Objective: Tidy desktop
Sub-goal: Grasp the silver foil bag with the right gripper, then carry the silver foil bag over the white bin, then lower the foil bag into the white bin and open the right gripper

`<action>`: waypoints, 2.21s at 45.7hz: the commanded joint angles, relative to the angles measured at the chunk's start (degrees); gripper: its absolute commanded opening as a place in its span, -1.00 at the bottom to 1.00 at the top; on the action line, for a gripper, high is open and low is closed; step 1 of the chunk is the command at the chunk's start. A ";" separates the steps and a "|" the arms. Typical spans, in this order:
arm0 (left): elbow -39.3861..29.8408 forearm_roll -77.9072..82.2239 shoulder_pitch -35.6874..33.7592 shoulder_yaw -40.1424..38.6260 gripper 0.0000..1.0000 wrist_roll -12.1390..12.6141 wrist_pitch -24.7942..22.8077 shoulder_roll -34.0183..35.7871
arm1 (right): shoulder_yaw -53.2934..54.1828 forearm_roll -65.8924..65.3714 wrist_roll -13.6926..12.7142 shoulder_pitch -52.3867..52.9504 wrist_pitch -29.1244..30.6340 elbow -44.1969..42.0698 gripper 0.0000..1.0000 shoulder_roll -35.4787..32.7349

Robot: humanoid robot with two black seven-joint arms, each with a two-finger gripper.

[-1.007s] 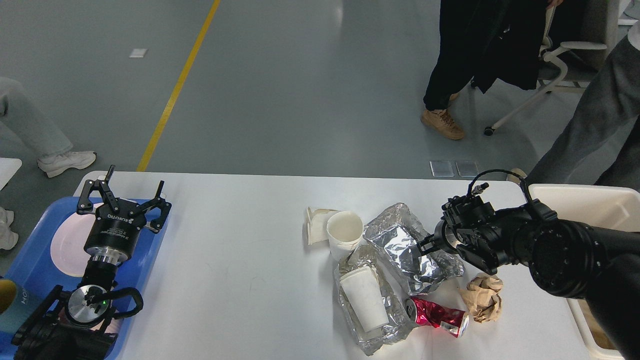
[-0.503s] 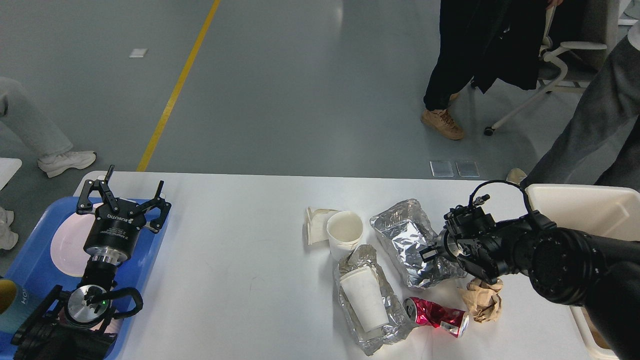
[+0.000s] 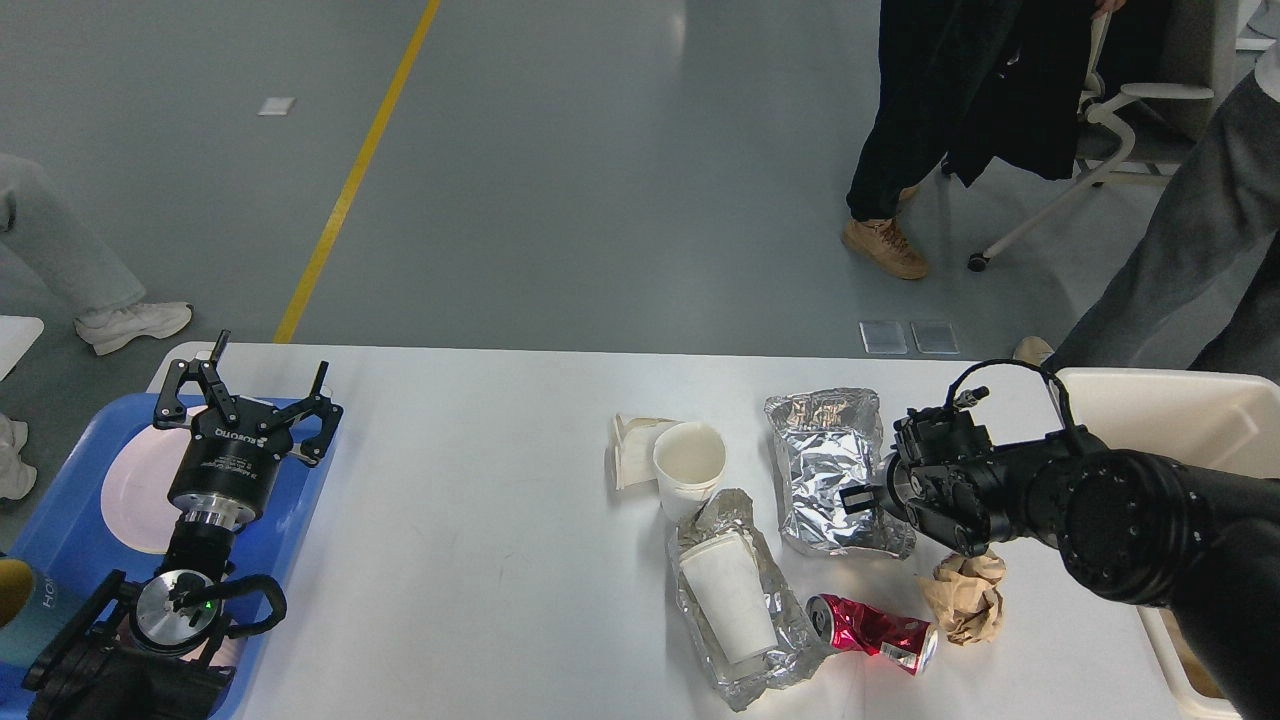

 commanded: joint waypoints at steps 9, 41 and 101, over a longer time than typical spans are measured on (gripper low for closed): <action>0.00 0.00 0.00 0.00 0.93 0.01 0.00 0.00 | 3.92 2.22 -0.63 3.23 6.10 0.17 -1.00 -1.91; 0.09 0.00 0.00 0.00 0.93 0.01 0.00 0.08 | -16.11 25.52 -5.29 60.35 16.21 53.60 -1.00 -18.79; 0.00 0.00 0.09 0.00 0.93 -0.08 0.00 0.08 | -5.41 20.24 4.82 5.28 8.48 7.93 -1.00 -44.89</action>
